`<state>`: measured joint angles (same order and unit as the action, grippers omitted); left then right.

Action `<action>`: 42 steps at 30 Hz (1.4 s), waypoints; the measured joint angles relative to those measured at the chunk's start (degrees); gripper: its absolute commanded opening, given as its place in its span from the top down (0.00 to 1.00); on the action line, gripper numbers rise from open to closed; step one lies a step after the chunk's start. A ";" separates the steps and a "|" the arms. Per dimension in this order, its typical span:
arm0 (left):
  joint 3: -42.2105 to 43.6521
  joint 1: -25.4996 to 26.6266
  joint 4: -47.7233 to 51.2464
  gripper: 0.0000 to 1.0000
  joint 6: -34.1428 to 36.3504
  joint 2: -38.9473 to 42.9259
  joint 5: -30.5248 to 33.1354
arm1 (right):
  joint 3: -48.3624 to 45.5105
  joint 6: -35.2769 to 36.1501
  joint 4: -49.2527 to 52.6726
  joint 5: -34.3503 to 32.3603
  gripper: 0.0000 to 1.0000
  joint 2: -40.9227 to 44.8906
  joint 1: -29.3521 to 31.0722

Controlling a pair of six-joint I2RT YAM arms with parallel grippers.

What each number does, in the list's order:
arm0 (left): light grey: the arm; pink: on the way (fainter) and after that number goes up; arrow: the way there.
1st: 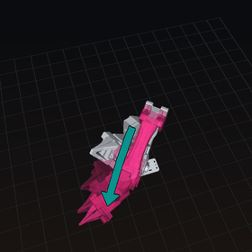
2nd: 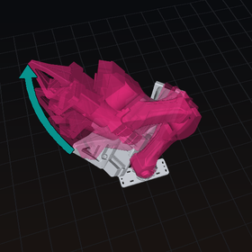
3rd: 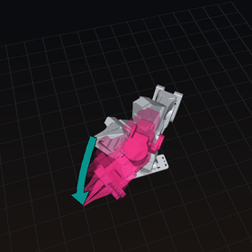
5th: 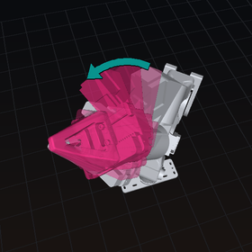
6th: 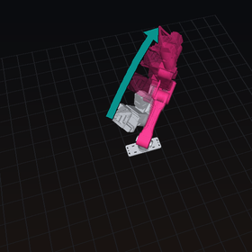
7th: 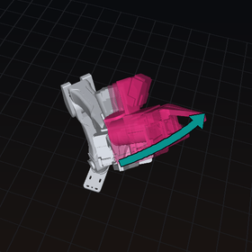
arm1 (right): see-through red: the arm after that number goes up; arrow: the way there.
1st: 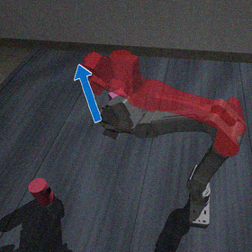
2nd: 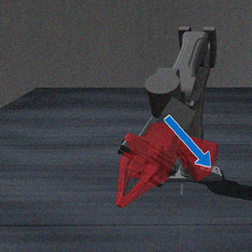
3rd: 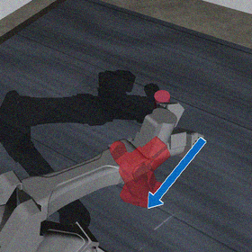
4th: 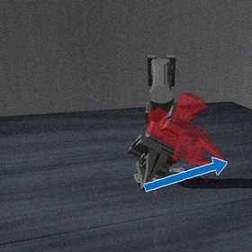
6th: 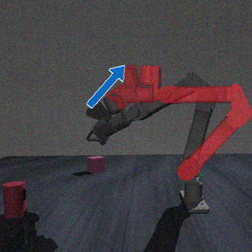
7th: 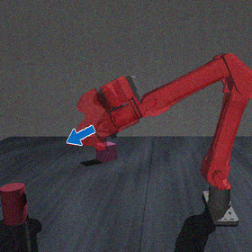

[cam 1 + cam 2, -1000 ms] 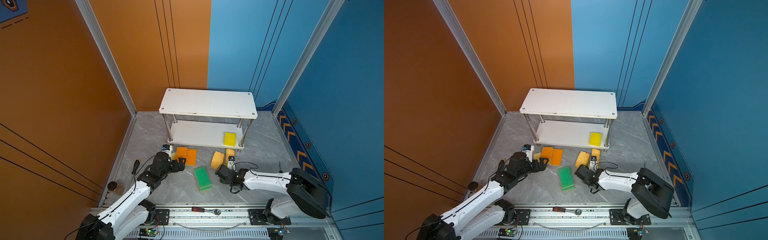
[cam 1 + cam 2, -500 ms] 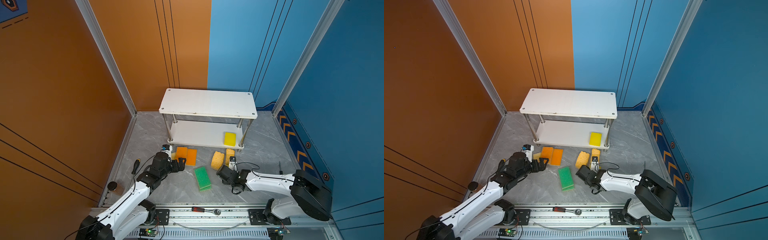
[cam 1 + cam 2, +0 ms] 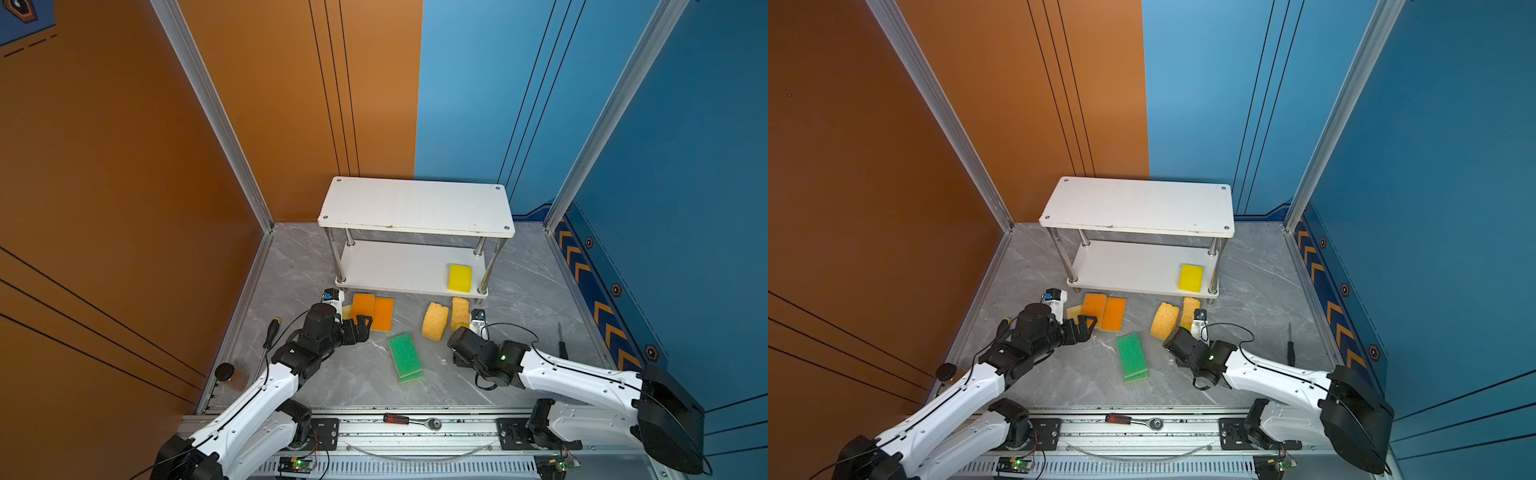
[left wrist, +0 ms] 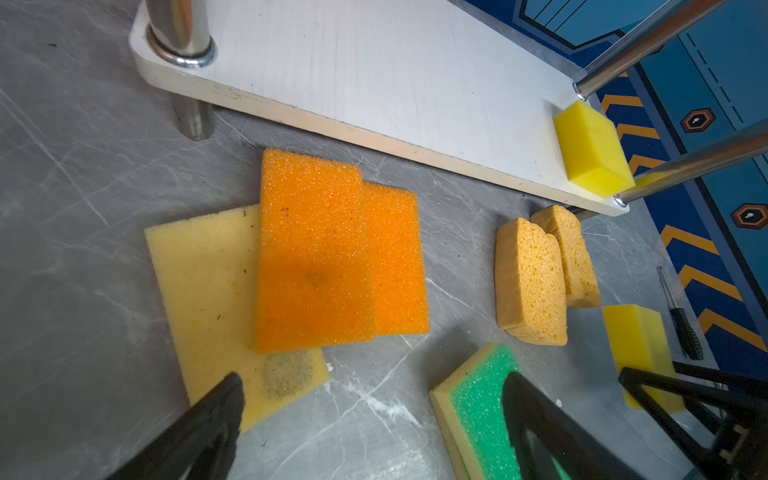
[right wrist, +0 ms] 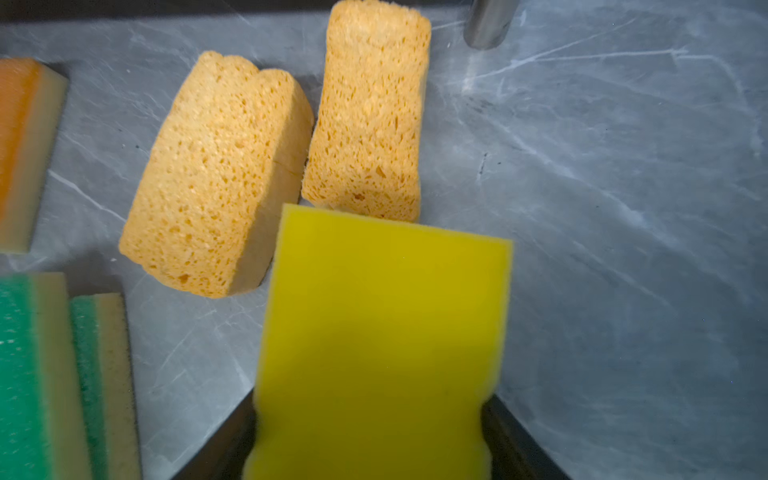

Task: Place and organize the cleaning sponges onto the shelf
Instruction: 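Close the right gripper on the yellow sponge and lift it, then carry the yellow sponge onto the lower shelf beside the first one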

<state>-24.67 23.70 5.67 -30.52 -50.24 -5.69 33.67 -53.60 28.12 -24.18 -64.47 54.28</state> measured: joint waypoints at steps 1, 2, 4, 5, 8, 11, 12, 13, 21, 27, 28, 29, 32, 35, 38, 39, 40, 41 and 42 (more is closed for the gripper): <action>-0.07 0.00 0.02 0.03 0.00 0.00 0.00 | 0.00 0.22 0.55 0.15 0.34 1.53 -0.35; -0.15 0.00 0.07 0.02 0.00 0.00 0.00 | 0.02 0.46 0.98 0.20 0.34 3.08 -0.70; -0.24 0.00 0.07 0.02 0.00 0.00 0.00 | 0.02 1.25 1.90 0.42 0.34 6.12 -1.49; -0.24 0.00 0.11 0.02 0.00 0.00 0.00 | 0.02 1.53 2.12 0.44 0.34 7.28 -1.81; -0.24 0.00 0.15 0.02 0.00 0.00 -0.04 | 0.26 3.08 2.95 0.44 0.33 10.01 -3.06; -0.24 0.00 0.15 0.02 0.00 0.00 -0.20 | 1.77 5.31 3.50 0.61 0.33 10.45 -4.59; -0.24 0.00 0.15 0.02 0.00 0.00 -0.22 | 2.62 6.08 3.63 0.63 0.33 10.29 -5.09; -0.24 0.00 0.15 0.02 0.00 0.00 -0.22 | 3.61 6.91 3.74 0.63 0.33 10.01 -5.44; -0.52 0.00 0.39 0.02 0.00 -0.07 -0.39 | 11.63 12.81 2.89 0.61 0.32 3.32 -6.34; -0.55 0.00 0.81 0.02 0.02 -0.28 -0.39 | 15.02 15.67 -0.81 1.03 0.32 -3.04 -6.86; -0.55 0.00 0.96 0.02 0.02 -0.44 -0.39 | 15.61 16.13 -1.38 1.16 0.31 -4.13 -6.99; -0.55 0.00 1.18 0.02 0.02 -0.68 -0.39 | 16.24 16.46 -2.08 1.38 0.30 -5.31 -7.13; -0.55 0.00 1.49 0.02 0.02 -1.27 -0.39 | 18.40 17.86 -4.13 1.92 0.30 -8.94 -7.54; -0.55 0.04 1.49 0.02 0.02 -1.57 -0.39 | 20.55 18.99 -5.90 3.04 0.30 -12.41 -8.39; -0.55 0.22 1.49 0.02 0.00 -1.62 -0.39 | 23.15 20.26 -7.21 4.09 0.30 -15.91 -9.35; -0.55 0.33 1.51 0.02 -0.02 -1.60 -0.39 | 24.15 20.74 -7.39 4.50 0.30 -17.03 -9.68; -0.55 0.37 1.49 0.02 -0.04 -1.57 -0.39 | 25.05 21.11 -7.67 4.76 0.30 -17.97 -9.92; -0.55 0.42 1.49 0.02 -0.24 -1.44 -0.39 | 26.08 21.68 -7.98 5.05 0.30 -19.08 -10.23; -0.55 0.42 1.51 0.02 -0.44 -1.20 -0.39 | 26.93 22.21 -8.28 5.38 0.30 -20.00 -10.54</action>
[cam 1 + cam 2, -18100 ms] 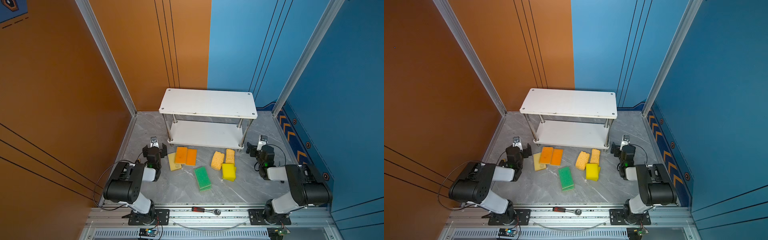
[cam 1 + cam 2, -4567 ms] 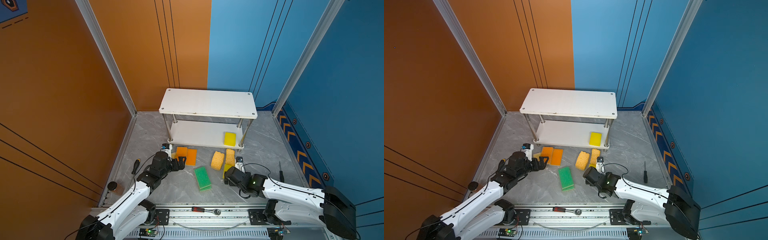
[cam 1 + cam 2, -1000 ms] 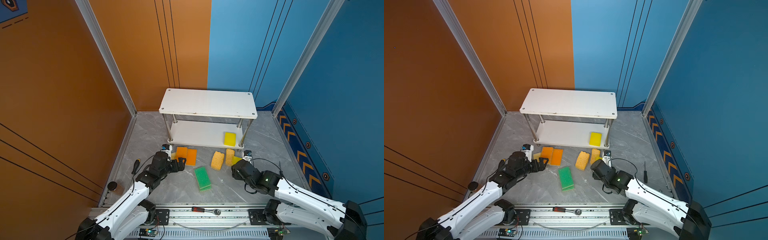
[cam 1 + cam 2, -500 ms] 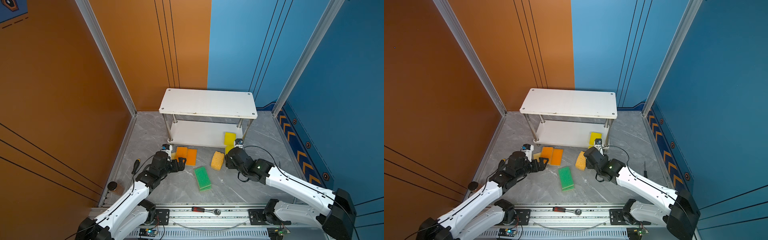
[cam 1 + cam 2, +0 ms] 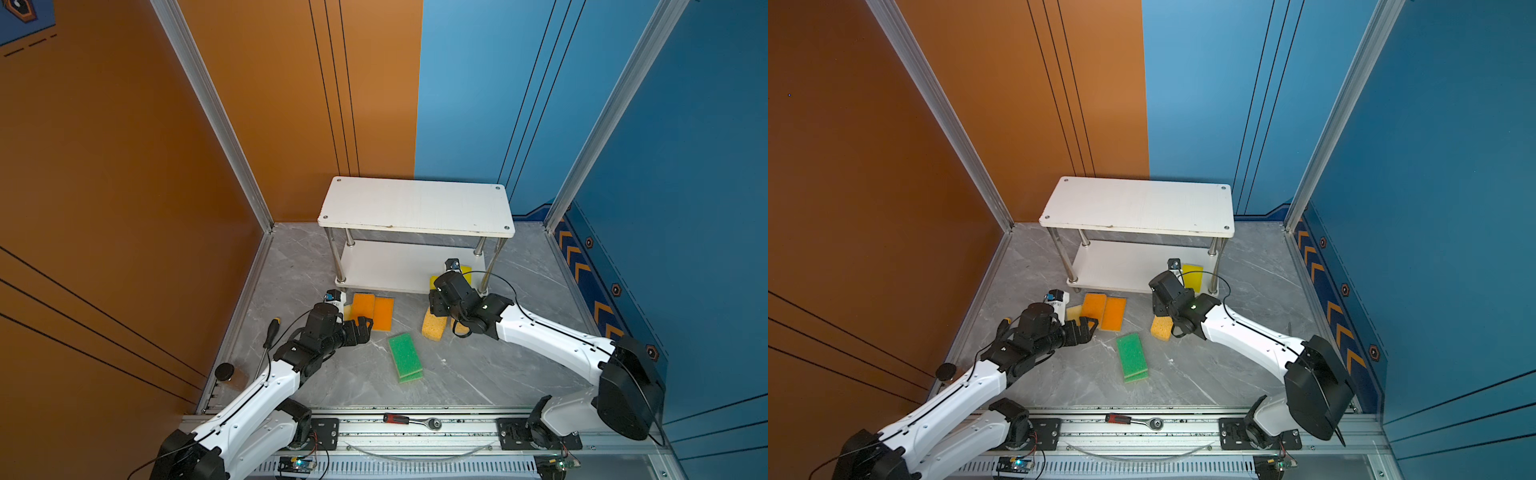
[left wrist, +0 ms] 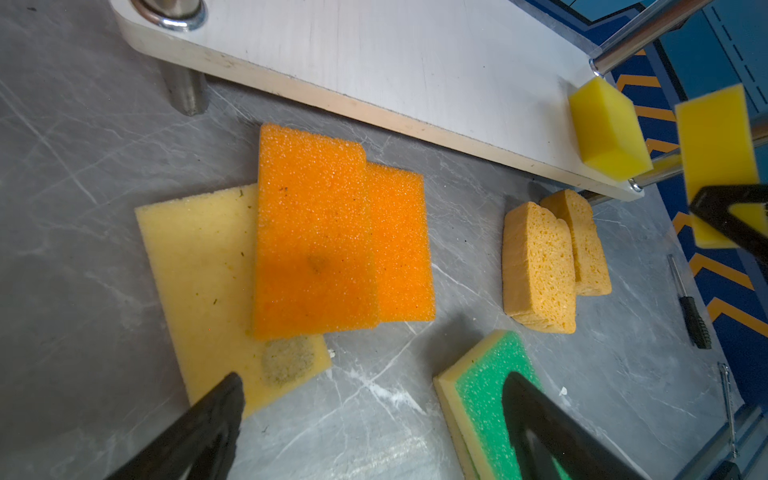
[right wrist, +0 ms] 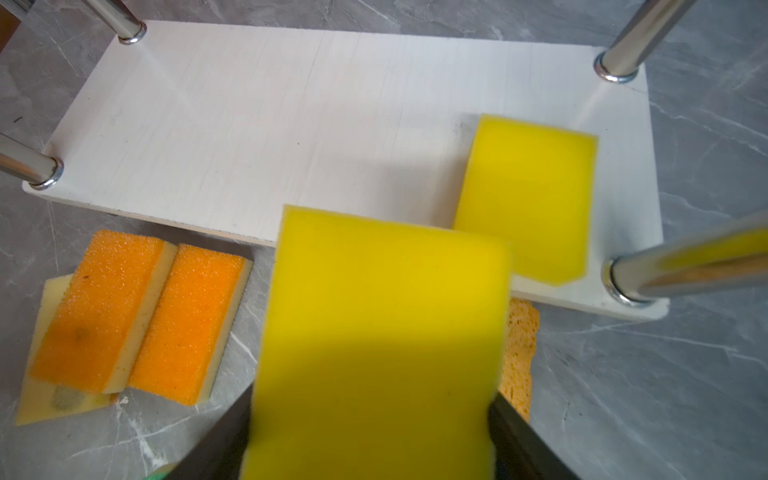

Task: Place and organize the cleaning sponges onto the shelf
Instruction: 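Carry the yellow sponge onto the lower shelf beside the first one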

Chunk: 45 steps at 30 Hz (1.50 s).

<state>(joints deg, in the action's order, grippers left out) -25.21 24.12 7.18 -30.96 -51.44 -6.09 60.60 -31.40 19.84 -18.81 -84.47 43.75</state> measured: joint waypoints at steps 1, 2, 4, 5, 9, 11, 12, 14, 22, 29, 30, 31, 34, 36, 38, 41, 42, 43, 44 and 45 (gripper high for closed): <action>0.02 0.02 -0.02 0.02 -0.07 0.28 0.00 | 0.90 0.39 -0.15 0.37 0.30 -0.90 -0.33; 0.02 0.02 -0.02 0.02 -0.20 0.63 0.00 | 1.77 0.76 -0.22 0.72 0.30 -1.79 -0.66; 0.07 0.02 -0.02 0.02 -0.39 1.27 0.00 | 3.37 1.62 -0.63 1.16 0.30 -3.54 -1.31; 0.07 0.02 0.02 0.02 -0.42 1.53 0.00 | 4.13 2.05 -0.85 1.49 0.30 -4.35 -1.70; 0.07 0.02 0.44 0.02 -0.44 2.05 0.02 | 6.88 3.39 -1.14 2.71 0.30 -7.43 -2.89; 0.07 0.07 0.59 0.02 -0.44 2.05 0.02 | 8.39 4.00 -1.49 3.23 0.30 -9.25 -3.54; 0.09 0.11 0.72 0.02 -0.44 2.05 0.02 | 8.98 4.28 -1.53 3.58 0.30 -9.99 -3.74; 0.07 0.22 1.07 0.02 -0.46 2.05 0.02 | 10.51 4.96 -1.57 3.82 0.30 -11.82 -4.52; 0.07 0.28 1.66 0.02 -0.63 2.05 0.02 | 13.11 6.93 -2.40 3.56 0.29 -16.83 -5.79; 0.00 0.28 1.73 0.02 -0.59 0.70 0.04 | 14.69 8.41 -2.54 2.49 0.29 -19.82 -5.79; -0.02 0.28 1.70 0.02 -0.59 0.20 0.02 | 14.84 8.70 -2.56 2.21 0.29 -20.02 -5.79; -0.09 0.28 1.75 0.02 -0.59 -0.26 0.02 | 14.88 8.83 -2.58 2.08 0.29 -20.06 -5.84; -0.50 0.33 1.86 0.02 -0.59 -1.70 0.02 | 14.99 9.35 -2.58 1.70 0.28 -20.13 -5.95; -0.72 0.33 1.77 0.02 -0.59 -2.34 0.02 | 15.10 9.62 -2.62 1.42 0.28 -20.26 -6.05; -0.79 0.33 1.27 0.02 -0.57 -2.91 0.00 | 15.21 10.01 -2.91 0.98 0.28 -20.59 -6.25; -0.90 0.33 0.50 0.02 -0.39 -3.63 0.02 | 15.85 10.32 -2.97 0.59 0.28 -21.62 -6.54; -0.98 0.33 0.26 0.02 -0.37 -3.82 0.02 | 15.98 10.45 -2.99 0.57 0.28 -21.92 -6.60; -1.22 0.35 0.13 0.02 -0.35 -4.11 0.00 | 16.09 10.51 -2.99 0.55 0.28 -22.23 -6.60; -1.62 0.39 0.02 0.02 -0.24 -4.48 0.00 | 16.09 10.60 -2.97 0.52 0.28 -22.45 -6.62; -2.01 0.44 -0.13 0.02 -0.11 -4.83 0.00 | 16.09 10.62 -2.97 0.50 0.28 -22.60 -6.69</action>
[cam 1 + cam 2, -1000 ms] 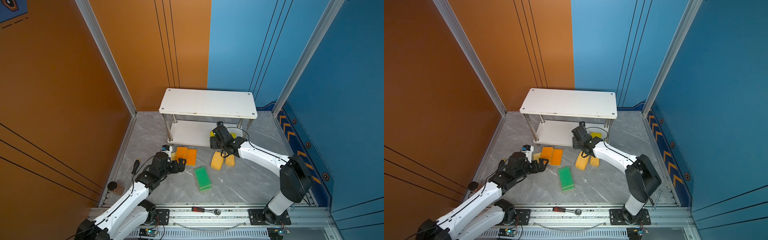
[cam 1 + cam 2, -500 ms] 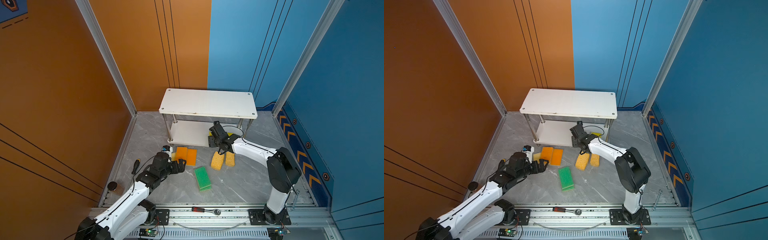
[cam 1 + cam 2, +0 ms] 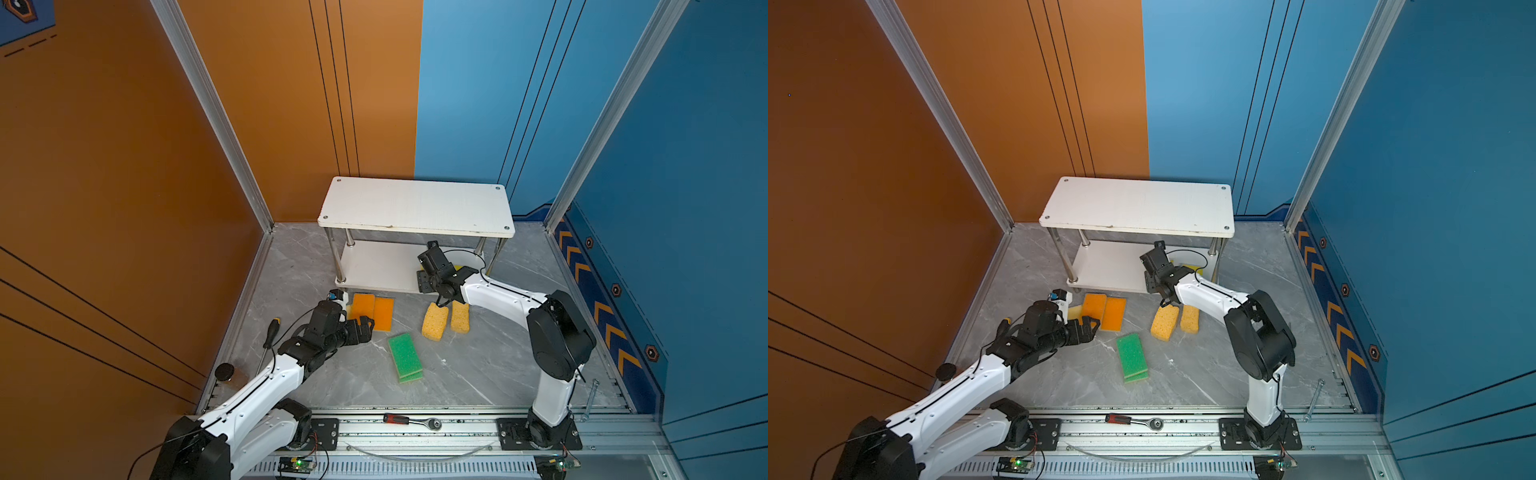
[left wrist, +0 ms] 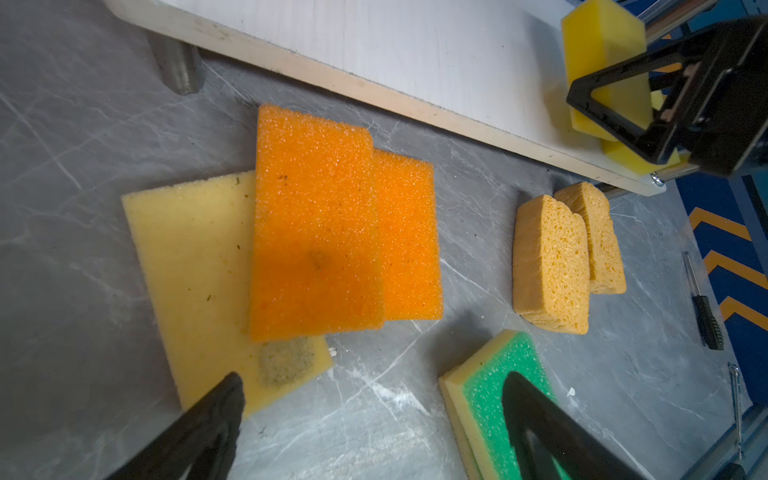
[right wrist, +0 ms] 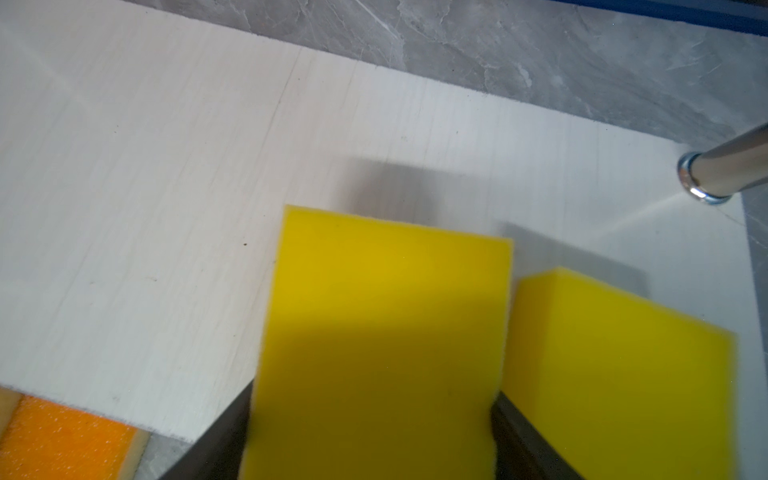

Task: Place and organize the cleaning sponges onto the shelf
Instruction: 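Carry the yellow sponge onto the lower shelf beside the first one, then lower the yellow sponge onto the shelf and open the right gripper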

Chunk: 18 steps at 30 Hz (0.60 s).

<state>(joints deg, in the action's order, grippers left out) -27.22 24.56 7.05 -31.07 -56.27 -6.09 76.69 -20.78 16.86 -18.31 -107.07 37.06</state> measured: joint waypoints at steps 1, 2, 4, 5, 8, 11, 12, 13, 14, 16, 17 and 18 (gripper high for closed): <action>-0.52 0.00 0.00 0.02 0.15 -0.37 -0.02 | 0.07 0.00 0.00 0.00 0.28 -0.20 0.00; -1.03 0.07 0.00 0.02 0.17 -0.72 -0.02 | 0.15 0.00 -0.02 0.00 0.28 -0.39 -0.02; -1.79 0.24 0.00 0.02 0.17 -1.07 -0.09 | 0.44 0.00 -0.02 0.00 0.28 -0.76 -0.11; -1.95 0.35 -0.09 0.02 0.17 -1.07 -0.15 | 0.63 0.00 -0.02 0.00 0.27 -0.96 -0.17; -1.97 0.68 0.00 0.02 0.15 -1.07 -0.17 | 0.85 0.00 -0.07 0.00 0.28 -1.31 -0.46; -1.97 0.74 0.02 0.02 0.15 -1.07 -0.17 | 0.85 -0.02 -0.04 0.00 0.27 -1.40 -0.70; -1.97 0.74 0.02 0.02 0.15 -1.07 -0.17 | 0.85 -0.02 -0.07 0.00 0.26 -1.40 -0.70; -1.97 0.74 0.02 0.02 0.15 -1.07 -0.17 | 0.85 -0.02 -0.07 0.00 0.26 -1.40 -0.70; -1.97 0.74 0.02 0.02 0.15 -1.07 -0.17 | 0.85 -0.04 -0.04 -0.11 0.25 -1.40 -0.70; -1.97 0.81 0.02 0.02 0.17 -1.07 -0.17 | 0.85 -0.04 -0.04 -0.39 0.25 -1.40 -0.70; -1.97 0.83 0.02 0.02 0.17 -1.07 -0.17 | 0.85 -0.07 -0.04 -0.42 0.25 -1.40 -0.70; -1.97 0.94 0.02 0.02 0.17 -1.07 -0.17 | 0.85 -0.13 -0.02 -0.50 0.25 -1.40 -0.70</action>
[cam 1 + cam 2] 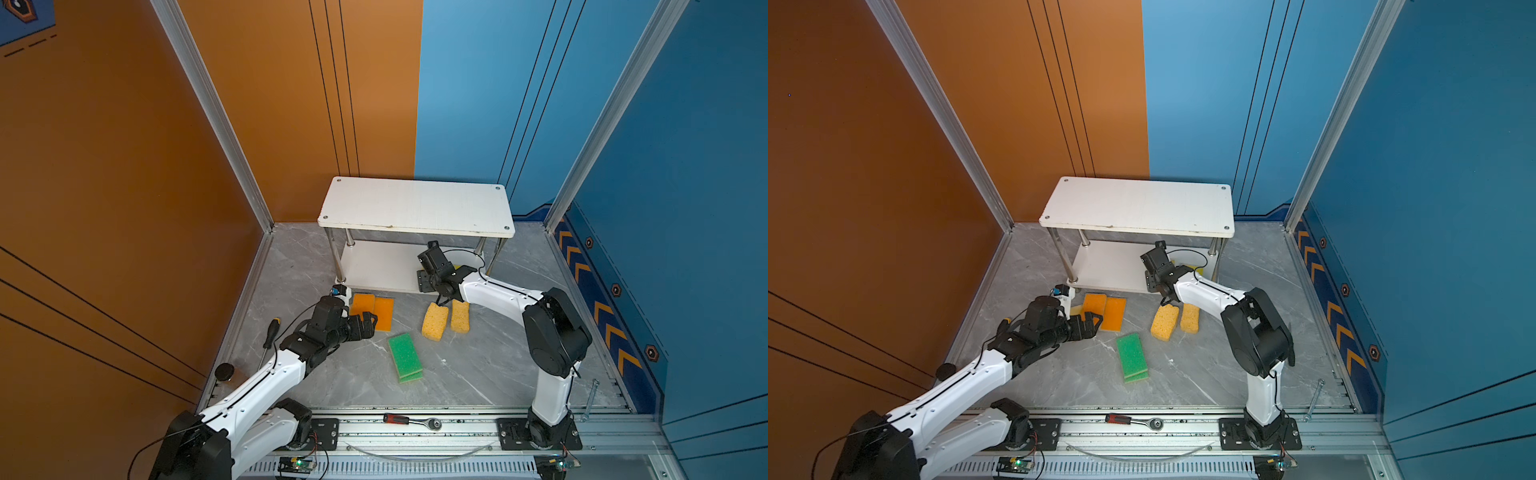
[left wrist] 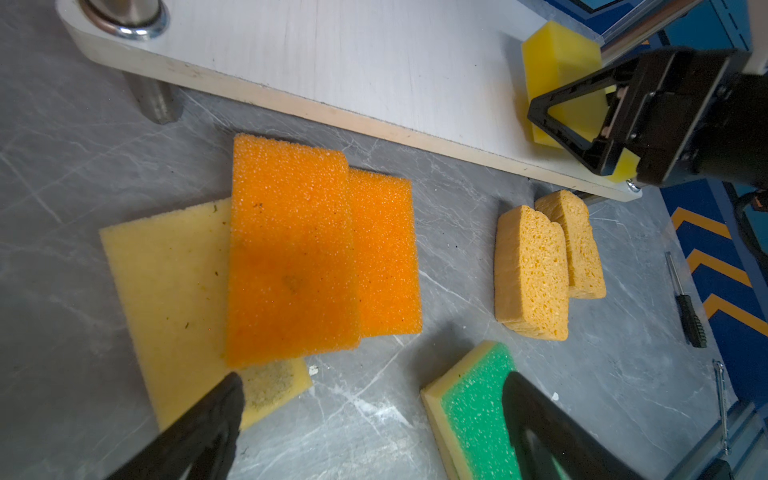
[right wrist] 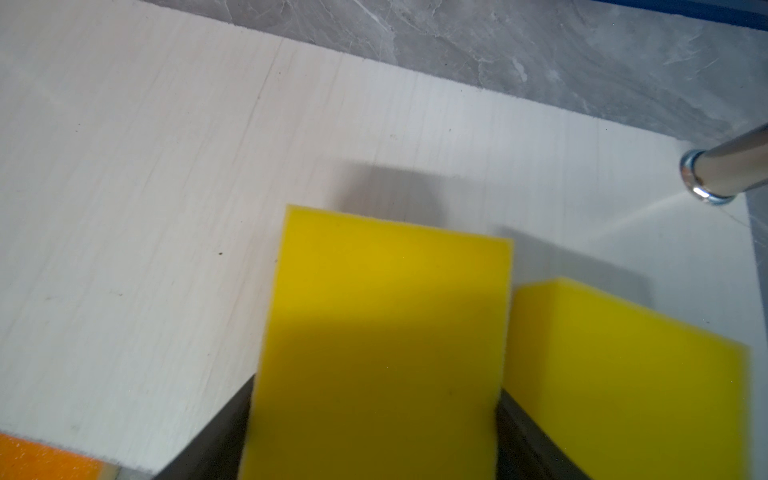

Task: Place and organize the cleaning sponges onto the shelf
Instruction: 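Lower the yellow sponge onto the shelf and open the right gripper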

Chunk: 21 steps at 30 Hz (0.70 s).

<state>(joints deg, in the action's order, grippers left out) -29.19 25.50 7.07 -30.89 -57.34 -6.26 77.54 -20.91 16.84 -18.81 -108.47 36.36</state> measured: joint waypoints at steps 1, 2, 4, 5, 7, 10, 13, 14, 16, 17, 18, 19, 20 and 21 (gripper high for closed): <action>0.00 0.04 -0.02 0.02 0.00 0.00 0.00 | 0.00 -0.07 0.00 -0.13 0.25 0.00 0.00; 0.00 0.07 -0.02 0.02 0.00 0.00 0.00 | 0.00 -0.09 0.00 -0.31 0.25 0.00 0.00; 0.00 0.07 0.00 0.02 -0.02 0.00 0.00 | 0.00 -0.11 0.02 -0.57 0.25 0.00 0.00; 0.00 0.07 0.00 0.02 0.00 0.00 0.00 | 0.00 -0.11 0.02 -0.63 0.25 0.00 0.00; 0.00 0.09 0.00 0.02 0.00 0.00 0.00 | 0.00 -0.13 0.02 -0.79 0.24 0.00 0.02; 0.00 0.09 0.00 0.02 0.00 0.28 0.00 | 0.00 -0.39 0.07 -0.94 0.24 0.00 0.07; 0.02 0.07 0.00 0.02 0.00 1.07 0.02 | 0.00 -0.76 0.07 -0.94 0.24 0.00 0.07; 0.02 0.09 0.02 0.02 0.00 1.33 0.02 | 0.00 -0.96 0.07 -0.94 0.24 0.00 0.07; 0.02 0.09 0.02 0.02 0.00 1.70 0.02 | 0.00 -1.18 0.07 -0.94 0.24 0.00 0.07; 0.02 0.07 0.02 0.02 0.00 1.84 0.02 | 0.00 -1.42 0.07 -0.94 0.24 0.00 0.07; 0.02 0.07 0.04 0.02 0.00 1.92 0.04 | 0.00 -1.62 0.07 -0.94 0.24 0.00 0.07; 0.02 0.09 0.04 0.02 0.00 1.97 0.04 | 0.00 -1.77 0.07 -0.94 0.24 0.00 0.07; 0.02 0.07 0.04 0.02 0.00 1.97 0.04 | 0.00 -1.92 0.07 -0.94 0.24 0.00 0.07; 0.02 0.07 0.04 0.02 0.00 1.97 0.04 | 0.00 -2.10 0.07 -0.94 0.24 0.00 0.13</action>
<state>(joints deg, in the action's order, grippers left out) -29.17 25.56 7.11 -30.89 -55.37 -6.22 77.54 -23.00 16.91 -19.75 -108.47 36.49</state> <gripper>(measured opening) 0.976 0.755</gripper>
